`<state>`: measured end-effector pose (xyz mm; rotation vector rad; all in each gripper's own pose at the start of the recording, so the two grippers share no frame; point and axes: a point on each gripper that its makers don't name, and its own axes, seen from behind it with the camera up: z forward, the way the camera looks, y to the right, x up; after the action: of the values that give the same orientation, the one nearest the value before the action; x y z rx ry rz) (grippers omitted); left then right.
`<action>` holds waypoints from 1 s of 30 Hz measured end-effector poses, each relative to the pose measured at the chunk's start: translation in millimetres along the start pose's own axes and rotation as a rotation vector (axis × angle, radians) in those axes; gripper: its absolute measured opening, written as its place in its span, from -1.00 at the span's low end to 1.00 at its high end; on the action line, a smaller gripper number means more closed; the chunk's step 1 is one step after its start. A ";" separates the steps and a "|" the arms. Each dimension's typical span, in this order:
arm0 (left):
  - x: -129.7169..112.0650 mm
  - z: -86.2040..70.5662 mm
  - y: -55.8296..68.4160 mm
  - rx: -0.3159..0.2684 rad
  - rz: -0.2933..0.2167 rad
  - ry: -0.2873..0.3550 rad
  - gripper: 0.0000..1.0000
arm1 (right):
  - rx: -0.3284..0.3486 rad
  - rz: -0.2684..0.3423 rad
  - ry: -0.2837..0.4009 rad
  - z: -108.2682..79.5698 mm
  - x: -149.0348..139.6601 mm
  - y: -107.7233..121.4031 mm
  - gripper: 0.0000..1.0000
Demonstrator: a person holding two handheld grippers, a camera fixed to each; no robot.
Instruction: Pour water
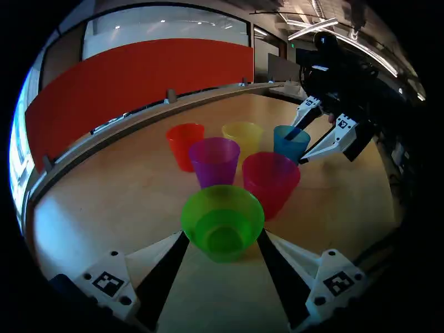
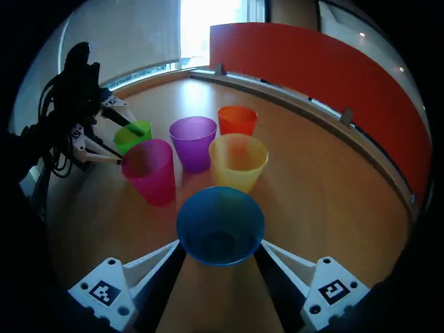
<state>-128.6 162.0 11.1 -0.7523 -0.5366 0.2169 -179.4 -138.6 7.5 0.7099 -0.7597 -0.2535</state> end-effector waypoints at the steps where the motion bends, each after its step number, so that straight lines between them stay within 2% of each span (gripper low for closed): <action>1: -0.7 -0.8 -0.3 0.003 0.001 -0.001 0.79 | -0.002 0.001 -0.001 -0.6 -0.4 0.5 0.74; 6: -5.7 -5.7 0.6 0.010 0.006 -0.007 0.78 | -0.010 0.008 -0.001 -5.2 -3.2 1.1 0.78; 10: -10.4 -11.0 1.9 0.018 0.006 -0.009 0.79 | -0.012 0.014 -0.009 -10.7 -8.9 0.4 0.92; 18: -12.8 -30.1 1.3 0.049 -0.005 0.010 0.79 | -0.039 0.017 0.006 -27.6 -17.2 -0.5 0.92; 24: -16.6 -48.7 -4.0 0.096 -0.032 0.031 0.79 | -0.065 0.041 0.041 -44.8 -20.3 -2.2 0.92; 30: -13.3 -70.6 -17.3 0.178 -0.086 0.092 0.79 | -0.128 0.064 0.092 -65.0 -21.8 1.0 0.92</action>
<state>-102.1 103.0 -24.6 -0.5621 -0.4546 0.1478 -149.1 -95.9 -36.7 0.5712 -0.6712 -0.2084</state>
